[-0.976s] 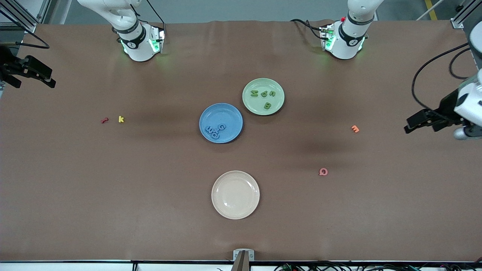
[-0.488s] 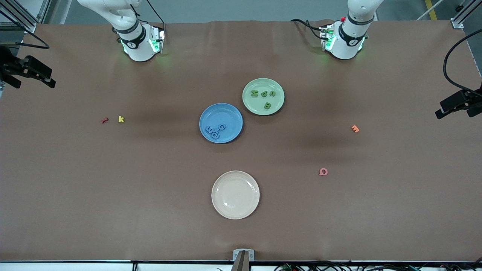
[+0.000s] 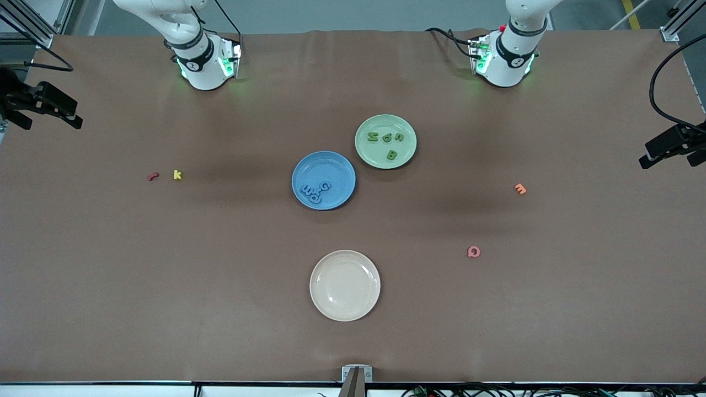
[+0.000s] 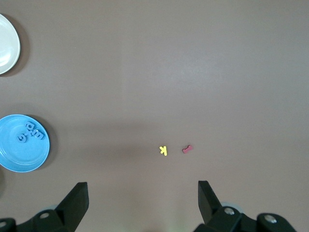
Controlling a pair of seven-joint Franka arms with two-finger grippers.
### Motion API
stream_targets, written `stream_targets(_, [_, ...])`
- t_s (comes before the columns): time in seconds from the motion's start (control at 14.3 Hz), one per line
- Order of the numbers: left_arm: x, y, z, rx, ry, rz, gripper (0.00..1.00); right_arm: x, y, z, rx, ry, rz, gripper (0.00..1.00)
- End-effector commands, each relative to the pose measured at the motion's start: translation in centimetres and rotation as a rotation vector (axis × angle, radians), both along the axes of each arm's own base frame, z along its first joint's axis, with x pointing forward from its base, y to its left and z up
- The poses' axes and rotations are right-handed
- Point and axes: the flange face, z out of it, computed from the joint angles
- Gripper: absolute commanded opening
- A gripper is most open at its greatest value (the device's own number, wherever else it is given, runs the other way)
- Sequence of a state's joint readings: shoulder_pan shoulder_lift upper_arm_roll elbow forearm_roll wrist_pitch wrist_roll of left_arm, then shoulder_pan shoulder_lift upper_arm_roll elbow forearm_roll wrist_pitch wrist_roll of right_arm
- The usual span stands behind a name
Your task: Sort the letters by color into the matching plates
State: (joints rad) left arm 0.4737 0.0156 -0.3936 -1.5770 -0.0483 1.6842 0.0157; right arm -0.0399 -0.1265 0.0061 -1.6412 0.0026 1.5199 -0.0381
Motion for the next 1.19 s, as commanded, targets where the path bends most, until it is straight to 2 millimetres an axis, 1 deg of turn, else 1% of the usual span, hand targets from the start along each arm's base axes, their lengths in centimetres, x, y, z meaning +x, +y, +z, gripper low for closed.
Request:
stream_targets(0.0, [-0.7,0.1,0.8,0.020,-0.001,0.004,0.99,-0.2,0.2,0.1,0.010,-0.006,0.015,1.00])
stream_targets(0.07, [-0.9,-0.3,1.2,0.021,-0.007,-0.002,0.99,-0.2,0.2,0.1,0.010,-0.004,0.015,1.00])
stream_targets(0.28, [-0.9,-0.7,1.4,0.019,-0.010,-0.010,0.99,-0.3,-0.1,0.1,0.010,-0.003,0.012,1.00])
stream_targets(0.7, [-0.9,-0.6,1.3,0.019,-0.010,-0.008,1.00,-0.3,-0.3,0.0,0.007,0.002,0.008,1.00])
stream_targets(0.84, [-0.9,-0.7,0.9,0.018,-0.001,-0.007,1.00,-0.3,-0.3,0.1,0.007,-0.003,0.008,1.00])
stream_targets(1.12, [-0.9,-0.9,0.9,0.018,0.001,-0.010,1.00,-0.3,-0.3,0.0,0.008,0.005,0.007,1.00])
